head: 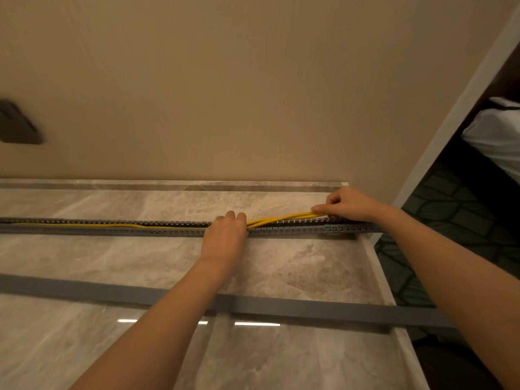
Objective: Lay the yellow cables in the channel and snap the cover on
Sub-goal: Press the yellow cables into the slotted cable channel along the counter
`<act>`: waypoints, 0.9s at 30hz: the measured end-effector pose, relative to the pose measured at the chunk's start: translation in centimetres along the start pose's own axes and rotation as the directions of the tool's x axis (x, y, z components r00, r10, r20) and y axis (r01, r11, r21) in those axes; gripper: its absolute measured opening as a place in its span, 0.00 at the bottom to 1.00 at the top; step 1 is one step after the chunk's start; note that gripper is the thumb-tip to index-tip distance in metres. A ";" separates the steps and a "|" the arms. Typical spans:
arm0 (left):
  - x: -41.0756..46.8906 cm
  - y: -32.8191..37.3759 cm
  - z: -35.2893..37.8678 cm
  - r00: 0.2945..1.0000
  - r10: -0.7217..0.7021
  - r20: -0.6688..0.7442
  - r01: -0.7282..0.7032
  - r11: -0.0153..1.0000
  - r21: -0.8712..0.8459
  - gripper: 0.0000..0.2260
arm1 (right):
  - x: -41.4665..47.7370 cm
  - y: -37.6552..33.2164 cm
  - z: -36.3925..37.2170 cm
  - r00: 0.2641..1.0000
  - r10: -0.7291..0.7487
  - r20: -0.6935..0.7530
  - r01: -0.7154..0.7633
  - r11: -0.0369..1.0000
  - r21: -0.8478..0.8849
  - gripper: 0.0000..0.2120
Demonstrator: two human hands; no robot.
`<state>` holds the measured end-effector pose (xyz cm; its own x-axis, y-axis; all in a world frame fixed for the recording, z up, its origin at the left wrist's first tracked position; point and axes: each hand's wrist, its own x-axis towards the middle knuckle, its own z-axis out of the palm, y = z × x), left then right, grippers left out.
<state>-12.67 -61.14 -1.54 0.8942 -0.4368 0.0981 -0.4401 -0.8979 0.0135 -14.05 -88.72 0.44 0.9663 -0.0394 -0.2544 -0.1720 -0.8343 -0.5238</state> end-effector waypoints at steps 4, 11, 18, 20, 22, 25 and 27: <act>0.4 0.0 0.2 1.000 0.003 -0.007 -0.002 0.999 0.034 0.05 | -0.7 -0.1 0.0 0.997 -0.018 -0.074 0.023 0.997 0.076 0.22; 0.6 -0.1 0.2 1.000 0.015 -0.020 -0.014 0.999 0.031 0.04 | -2.4 -2.2 -0.1 0.930 -0.072 -0.362 0.099 0.993 0.057 0.17; 0.4 -0.2 0.6 0.999 0.022 -0.039 -0.021 1.000 0.022 0.05 | -3.8 -2.0 1.0 0.928 -0.116 -0.355 0.096 0.993 -0.075 0.19; 0.4 -0.3 0.6 0.999 0.028 -0.046 -0.027 1.000 0.014 0.05 | -3.7 -1.7 1.5 0.924 -0.105 -0.368 0.087 0.994 -0.065 0.20; 0.3 -0.4 0.6 0.998 0.034 -0.054 -0.034 0.999 0.002 0.05 | -3.8 -1.5 2.0 0.916 -0.094 -0.390 0.082 0.996 -0.046 0.20; 0.2 -0.6 0.5 0.997 0.042 -0.063 -0.044 0.999 -0.019 0.05 | -3.9 -1.4 2.7 0.896 -0.096 -0.435 0.086 0.995 -0.042 0.21; 0.1 -0.6 0.3 0.996 0.046 -0.078 -0.050 0.998 -0.044 0.04 | -4.2 -1.3 3.1 0.879 -0.097 -0.467 0.102 0.995 -0.014 0.21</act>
<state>-12.35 -60.68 -1.85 0.8637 -0.4724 0.1755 -0.4875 -0.8716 0.0527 -18.45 -85.79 -0.40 0.9553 -0.2105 0.2074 -0.0693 -0.8417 -0.5354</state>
